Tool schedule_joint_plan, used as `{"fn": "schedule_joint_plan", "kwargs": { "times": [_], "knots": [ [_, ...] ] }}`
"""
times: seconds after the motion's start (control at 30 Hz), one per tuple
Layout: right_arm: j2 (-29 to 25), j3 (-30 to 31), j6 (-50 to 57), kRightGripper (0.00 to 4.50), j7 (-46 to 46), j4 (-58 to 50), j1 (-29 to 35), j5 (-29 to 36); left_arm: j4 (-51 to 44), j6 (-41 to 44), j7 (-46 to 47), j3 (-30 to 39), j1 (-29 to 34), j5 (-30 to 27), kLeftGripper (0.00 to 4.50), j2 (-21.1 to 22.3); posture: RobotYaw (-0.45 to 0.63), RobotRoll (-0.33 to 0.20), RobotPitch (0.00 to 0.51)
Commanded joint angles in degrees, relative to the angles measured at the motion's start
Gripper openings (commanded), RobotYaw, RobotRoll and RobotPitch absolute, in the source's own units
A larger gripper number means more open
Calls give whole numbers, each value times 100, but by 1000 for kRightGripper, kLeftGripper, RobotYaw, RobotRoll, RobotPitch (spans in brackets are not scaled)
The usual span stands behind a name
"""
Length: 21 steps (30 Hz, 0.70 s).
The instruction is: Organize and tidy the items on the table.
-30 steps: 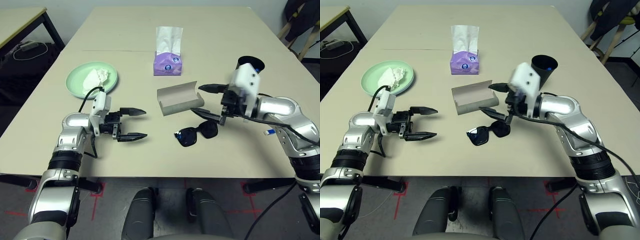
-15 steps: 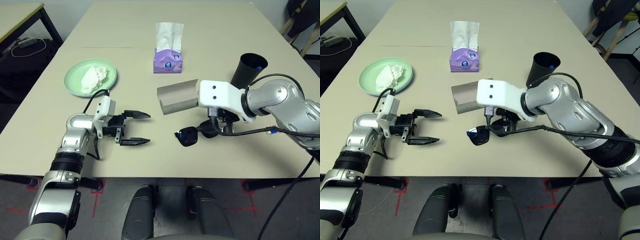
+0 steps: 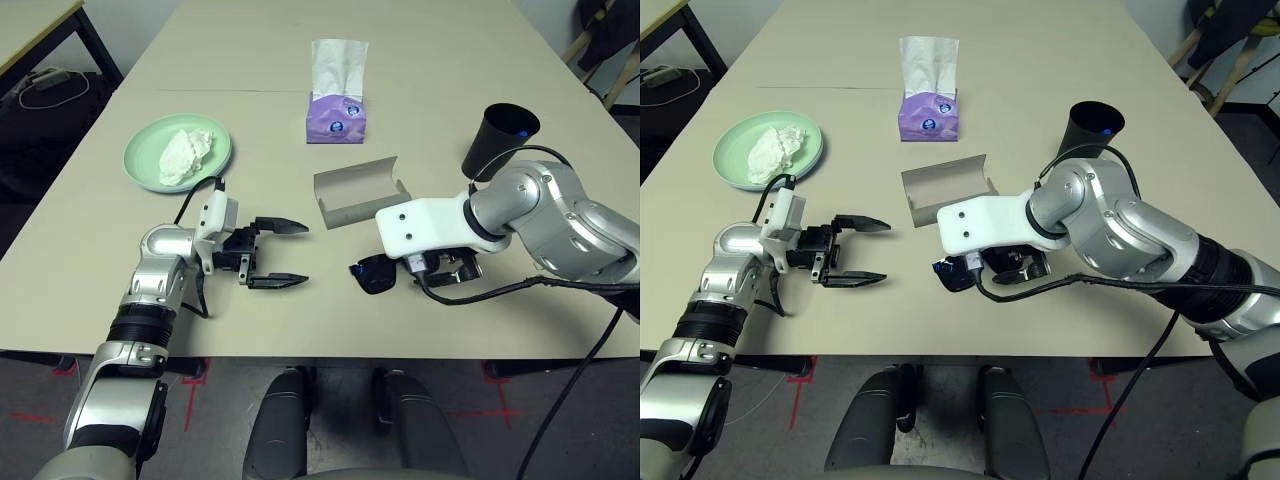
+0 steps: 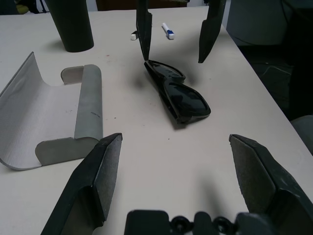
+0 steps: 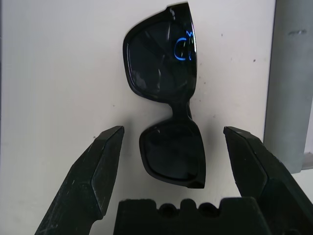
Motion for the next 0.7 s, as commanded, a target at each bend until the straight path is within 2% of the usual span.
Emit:
{"fn": "schedule_joint_plan", "kwargs": {
  "times": [0.03,0.37,0.7],
  "knots": [
    [126,128,-142,4500,139,124,-14,-188,-117,-48,-29,-82,90,1,4434,11,93,0,183],
    [493,155,-288,4500,278,536,42,-519,-222,-147,14,-83,177,0,4434,-4,102,0,182],
    [594,111,-315,4500,433,596,45,-643,-310,-143,75,-83,236,-4,4434,-9,104,0,183]
  ]
}}
